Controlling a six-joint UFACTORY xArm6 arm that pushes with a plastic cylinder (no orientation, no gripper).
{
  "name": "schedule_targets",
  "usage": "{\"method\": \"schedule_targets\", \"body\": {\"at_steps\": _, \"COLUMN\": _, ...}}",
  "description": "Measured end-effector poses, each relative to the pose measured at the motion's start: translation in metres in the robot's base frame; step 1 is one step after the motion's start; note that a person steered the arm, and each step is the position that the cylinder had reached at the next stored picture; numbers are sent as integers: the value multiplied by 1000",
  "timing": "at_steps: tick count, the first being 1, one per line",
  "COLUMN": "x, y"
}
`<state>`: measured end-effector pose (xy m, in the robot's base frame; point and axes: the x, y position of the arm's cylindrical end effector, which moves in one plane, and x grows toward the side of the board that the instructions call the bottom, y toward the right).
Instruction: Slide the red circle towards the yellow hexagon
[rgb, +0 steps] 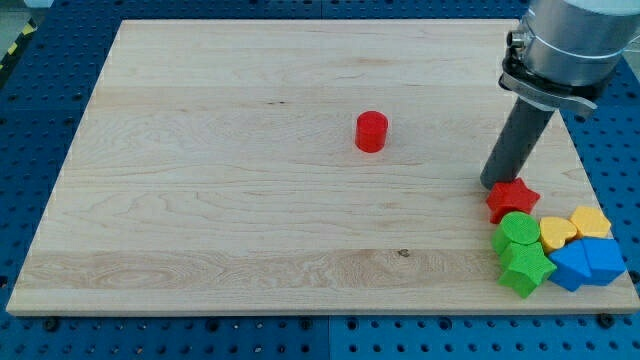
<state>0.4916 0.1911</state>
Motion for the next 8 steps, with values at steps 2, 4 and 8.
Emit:
{"method": "schedule_targets", "body": {"at_steps": 2, "x": 6, "y": 3}}
{"method": "schedule_targets", "body": {"at_steps": 4, "x": -29, "y": -13}}
{"method": "schedule_targets", "body": {"at_steps": 8, "x": -59, "y": -211}}
